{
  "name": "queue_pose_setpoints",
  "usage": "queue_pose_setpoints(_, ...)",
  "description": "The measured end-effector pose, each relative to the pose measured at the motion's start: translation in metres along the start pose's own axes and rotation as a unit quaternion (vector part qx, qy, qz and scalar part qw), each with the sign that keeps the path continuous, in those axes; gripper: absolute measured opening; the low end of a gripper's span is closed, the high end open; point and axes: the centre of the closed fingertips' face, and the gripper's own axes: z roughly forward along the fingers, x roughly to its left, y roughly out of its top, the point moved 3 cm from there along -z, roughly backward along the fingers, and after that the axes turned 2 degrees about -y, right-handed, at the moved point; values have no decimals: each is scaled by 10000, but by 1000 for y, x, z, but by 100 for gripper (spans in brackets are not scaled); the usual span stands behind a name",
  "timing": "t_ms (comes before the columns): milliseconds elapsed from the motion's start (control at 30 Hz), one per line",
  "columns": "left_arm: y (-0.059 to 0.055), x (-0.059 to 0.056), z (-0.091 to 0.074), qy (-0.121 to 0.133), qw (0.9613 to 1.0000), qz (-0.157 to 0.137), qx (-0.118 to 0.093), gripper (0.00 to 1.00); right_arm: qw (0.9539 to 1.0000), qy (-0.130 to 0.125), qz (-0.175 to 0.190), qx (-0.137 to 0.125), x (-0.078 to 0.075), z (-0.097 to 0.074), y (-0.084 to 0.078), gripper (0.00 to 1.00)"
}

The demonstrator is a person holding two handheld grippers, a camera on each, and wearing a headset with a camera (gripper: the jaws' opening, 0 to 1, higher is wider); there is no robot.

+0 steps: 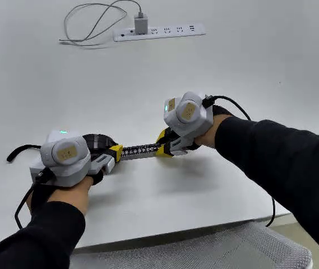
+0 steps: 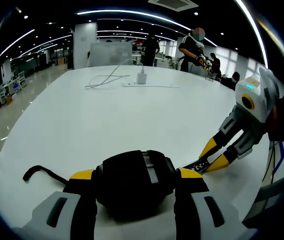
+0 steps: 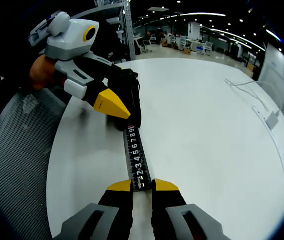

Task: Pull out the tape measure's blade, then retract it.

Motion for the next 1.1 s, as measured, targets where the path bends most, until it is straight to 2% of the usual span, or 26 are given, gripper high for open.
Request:
queue_pose_setpoints(467,0,-1,0,6,10000,-8,6,58,9999,-31,-93,-31,1,3,3,10)
queue_pose_setpoints(567,0,-1,0,7,10000,-19,10,58,9999,-38,73,-76,0,2,2,10)
queue_pose_setpoints(1100,1,0,-1,18,10000,-66,7,58,10000,-49,-3,-86,-2,5,6,10)
